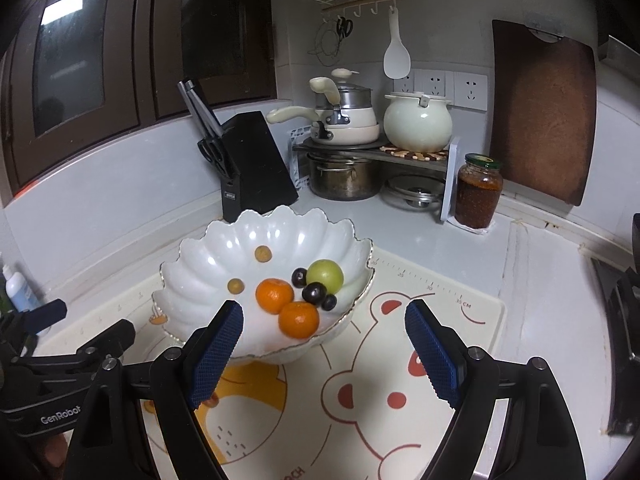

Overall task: Organize fruits
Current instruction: 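Move both open tools back toward the two red dates on the mat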

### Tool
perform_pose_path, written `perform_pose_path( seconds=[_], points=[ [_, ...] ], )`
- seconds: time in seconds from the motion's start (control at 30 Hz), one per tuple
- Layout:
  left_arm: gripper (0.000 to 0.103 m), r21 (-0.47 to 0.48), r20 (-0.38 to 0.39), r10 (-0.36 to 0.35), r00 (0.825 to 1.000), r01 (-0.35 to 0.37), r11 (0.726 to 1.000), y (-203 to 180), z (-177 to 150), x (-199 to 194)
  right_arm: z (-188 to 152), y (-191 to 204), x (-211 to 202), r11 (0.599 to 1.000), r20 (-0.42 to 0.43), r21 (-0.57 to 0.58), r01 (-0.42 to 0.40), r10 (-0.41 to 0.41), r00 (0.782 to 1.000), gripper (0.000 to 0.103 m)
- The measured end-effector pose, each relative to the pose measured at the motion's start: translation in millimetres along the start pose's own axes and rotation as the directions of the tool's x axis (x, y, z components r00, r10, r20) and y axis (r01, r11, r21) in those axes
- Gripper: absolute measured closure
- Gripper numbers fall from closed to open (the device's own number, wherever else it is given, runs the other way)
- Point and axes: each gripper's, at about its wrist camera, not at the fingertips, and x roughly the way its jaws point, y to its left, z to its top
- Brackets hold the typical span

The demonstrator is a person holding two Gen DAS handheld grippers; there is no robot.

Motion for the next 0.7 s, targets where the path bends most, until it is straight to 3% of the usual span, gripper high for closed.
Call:
perform_pose_path(
  seconds=[0.7],
  points=[
    [0.0, 0.01, -0.052, -0.019, 0.998, 0.02, 1.0, 4.9, -37.4, 26.9, -40.2, 11.2, 15.9, 1.0, -0.076, -0.022, -0.001, -0.001, 0.997, 0.019]
  ],
)
